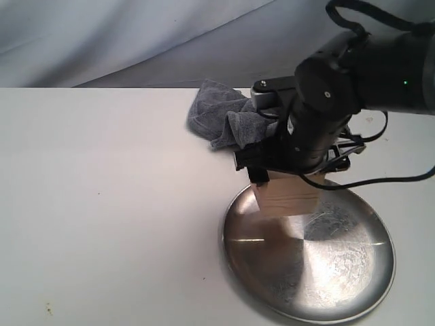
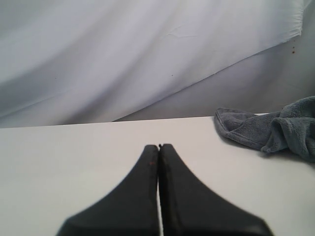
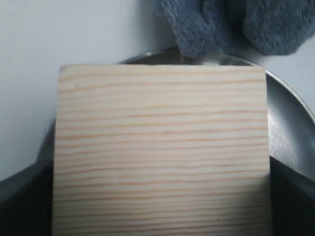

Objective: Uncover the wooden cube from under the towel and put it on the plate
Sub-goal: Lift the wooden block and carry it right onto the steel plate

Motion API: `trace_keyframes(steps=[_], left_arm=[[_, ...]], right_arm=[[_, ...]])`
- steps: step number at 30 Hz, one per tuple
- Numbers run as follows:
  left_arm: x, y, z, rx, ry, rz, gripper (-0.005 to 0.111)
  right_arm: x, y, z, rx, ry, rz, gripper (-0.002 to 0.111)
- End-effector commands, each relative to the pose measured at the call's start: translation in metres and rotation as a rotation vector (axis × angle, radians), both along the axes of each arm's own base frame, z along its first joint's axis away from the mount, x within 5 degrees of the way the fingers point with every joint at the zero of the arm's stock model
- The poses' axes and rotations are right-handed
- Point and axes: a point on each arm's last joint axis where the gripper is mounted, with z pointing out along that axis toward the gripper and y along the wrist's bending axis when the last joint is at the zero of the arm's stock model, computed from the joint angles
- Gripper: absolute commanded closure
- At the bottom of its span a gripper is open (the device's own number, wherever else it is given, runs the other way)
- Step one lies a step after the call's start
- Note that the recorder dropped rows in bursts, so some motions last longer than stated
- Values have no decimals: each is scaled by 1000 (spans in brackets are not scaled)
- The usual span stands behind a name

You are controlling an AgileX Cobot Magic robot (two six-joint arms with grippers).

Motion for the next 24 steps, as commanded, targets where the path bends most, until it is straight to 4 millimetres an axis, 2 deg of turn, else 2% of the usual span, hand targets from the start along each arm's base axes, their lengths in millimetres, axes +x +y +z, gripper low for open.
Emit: trace_keyframes(steps=[1,15,24], left_arm=[[0,0,-1,-4,1,-5,107],[0,0,-1,-4,1,-5,107],[0,0,-1,-4,1,-5,107]], right_arm=[[-9,-10,-9,14,-17,-48,108],[-26,-24,-42,18,18,-110,108],[-29,-25,-48,49,12,-119,108]])
